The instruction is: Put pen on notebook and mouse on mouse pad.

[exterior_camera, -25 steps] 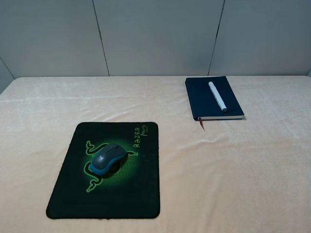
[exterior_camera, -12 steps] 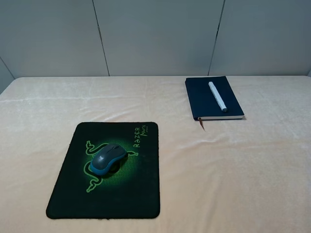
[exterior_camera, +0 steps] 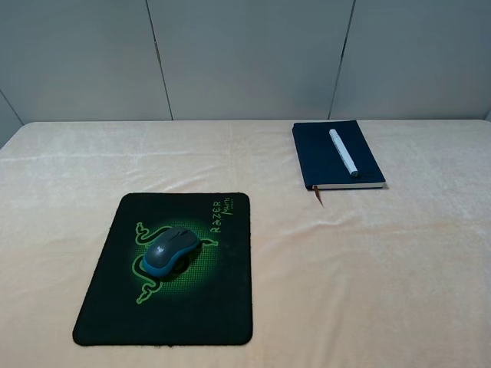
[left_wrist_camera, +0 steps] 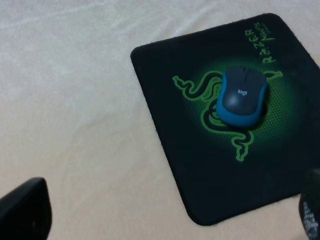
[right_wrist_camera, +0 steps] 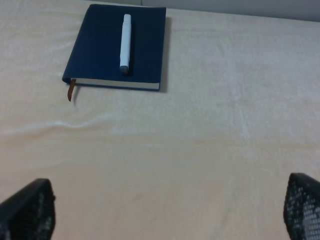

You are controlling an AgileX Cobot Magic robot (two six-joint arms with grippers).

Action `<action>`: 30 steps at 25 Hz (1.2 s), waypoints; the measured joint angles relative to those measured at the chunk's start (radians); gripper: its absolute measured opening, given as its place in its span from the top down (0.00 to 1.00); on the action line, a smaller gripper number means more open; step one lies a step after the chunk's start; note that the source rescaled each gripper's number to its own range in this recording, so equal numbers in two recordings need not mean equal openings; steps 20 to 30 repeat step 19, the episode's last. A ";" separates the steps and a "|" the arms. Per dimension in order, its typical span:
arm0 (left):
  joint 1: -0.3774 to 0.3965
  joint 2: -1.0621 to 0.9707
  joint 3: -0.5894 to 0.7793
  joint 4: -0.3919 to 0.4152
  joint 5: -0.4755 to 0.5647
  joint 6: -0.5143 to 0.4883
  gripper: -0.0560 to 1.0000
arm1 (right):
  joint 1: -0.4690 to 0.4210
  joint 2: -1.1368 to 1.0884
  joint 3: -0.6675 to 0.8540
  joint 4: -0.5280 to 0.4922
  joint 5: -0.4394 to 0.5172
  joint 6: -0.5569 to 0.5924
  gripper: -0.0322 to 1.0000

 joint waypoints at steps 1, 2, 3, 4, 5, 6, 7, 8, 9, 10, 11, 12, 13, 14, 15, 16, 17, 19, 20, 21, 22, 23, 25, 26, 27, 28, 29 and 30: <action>0.000 0.000 0.000 0.000 0.000 0.000 0.00 | 0.000 0.000 0.000 0.000 0.000 0.000 0.00; 0.000 0.000 0.000 0.000 0.000 0.000 0.00 | 0.000 0.000 0.000 0.000 0.000 0.000 0.00; 0.000 0.000 0.000 0.000 0.000 0.000 0.00 | 0.000 0.000 0.000 0.000 0.000 0.000 0.00; 0.000 0.000 0.000 0.000 0.000 0.000 0.00 | 0.000 0.000 0.000 0.000 0.000 0.000 0.00; 0.000 0.000 0.000 0.000 0.000 0.000 0.00 | 0.000 0.000 0.000 0.000 0.000 0.000 0.00; 0.000 0.000 0.000 0.000 0.000 0.000 0.00 | 0.000 0.000 0.000 0.001 0.000 0.000 0.00; 0.000 0.000 0.000 0.000 0.000 0.000 0.00 | 0.000 0.000 0.000 0.001 0.000 0.000 0.00; 0.000 0.000 0.000 0.000 0.000 0.000 0.00 | 0.000 0.000 0.000 0.002 0.000 0.000 0.00; 0.000 0.000 0.000 0.000 0.000 0.000 0.00 | 0.000 0.000 0.000 0.002 0.000 0.000 0.00; 0.000 0.000 0.000 0.000 0.000 0.000 0.00 | 0.000 0.000 0.000 0.002 0.000 0.000 0.00; 0.000 0.000 0.000 0.000 0.000 0.000 0.00 | 0.000 0.000 0.000 0.002 0.000 0.000 0.00; 0.000 0.000 0.000 0.000 0.000 0.000 0.00 | 0.000 0.000 0.000 0.002 0.000 0.000 0.00; 0.000 0.000 0.000 0.000 0.000 0.000 0.00 | 0.000 0.000 0.000 0.002 0.000 0.000 0.00; 0.000 0.000 0.000 0.000 0.000 0.000 0.00 | 0.000 0.000 0.000 0.002 0.000 0.000 0.00; 0.000 0.000 0.000 0.000 0.000 0.000 0.00 | 0.000 0.000 0.000 0.002 0.000 0.000 0.00; 0.000 0.000 0.000 0.000 0.000 0.000 0.00 | 0.000 0.000 0.000 0.002 0.000 0.000 0.00; 0.000 0.000 0.000 0.000 0.000 0.000 0.00 | 0.000 0.000 0.000 0.002 0.000 0.000 0.00; 0.000 0.000 0.000 0.000 0.000 0.000 0.00 | 0.000 0.000 0.000 0.002 0.000 0.000 0.00; 0.000 0.000 0.000 0.000 0.000 0.000 0.00 | 0.000 0.000 0.000 0.002 0.000 0.000 0.00; 0.000 0.000 0.000 0.000 0.000 0.000 0.00 | 0.000 0.000 0.000 0.002 0.000 0.000 0.00; 0.000 0.000 0.000 0.000 0.000 0.000 0.00 | 0.000 0.000 0.000 0.002 0.000 0.000 0.00; 0.000 0.000 0.000 0.000 0.000 0.000 0.00 | 0.000 0.000 0.000 0.002 0.000 0.000 0.00; 0.000 0.000 0.000 0.000 0.000 0.000 0.00 | 0.000 0.000 0.000 0.002 0.000 0.000 0.00; 0.000 0.000 0.000 0.000 0.000 0.000 0.00 | 0.000 0.000 0.000 0.002 0.000 0.000 0.00; 0.000 0.000 0.000 0.000 0.000 0.000 0.00 | 0.000 0.000 0.000 0.002 0.000 0.000 0.00; 0.000 0.000 0.000 0.000 0.000 0.000 0.00 | 0.000 0.000 0.000 0.002 0.000 0.000 0.00; 0.000 0.000 0.000 0.000 0.000 0.000 0.00 | 0.000 0.000 0.000 0.002 0.000 0.000 0.00; 0.000 0.000 0.000 0.000 0.000 0.000 0.00 | 0.000 0.000 0.000 0.002 0.000 0.000 0.00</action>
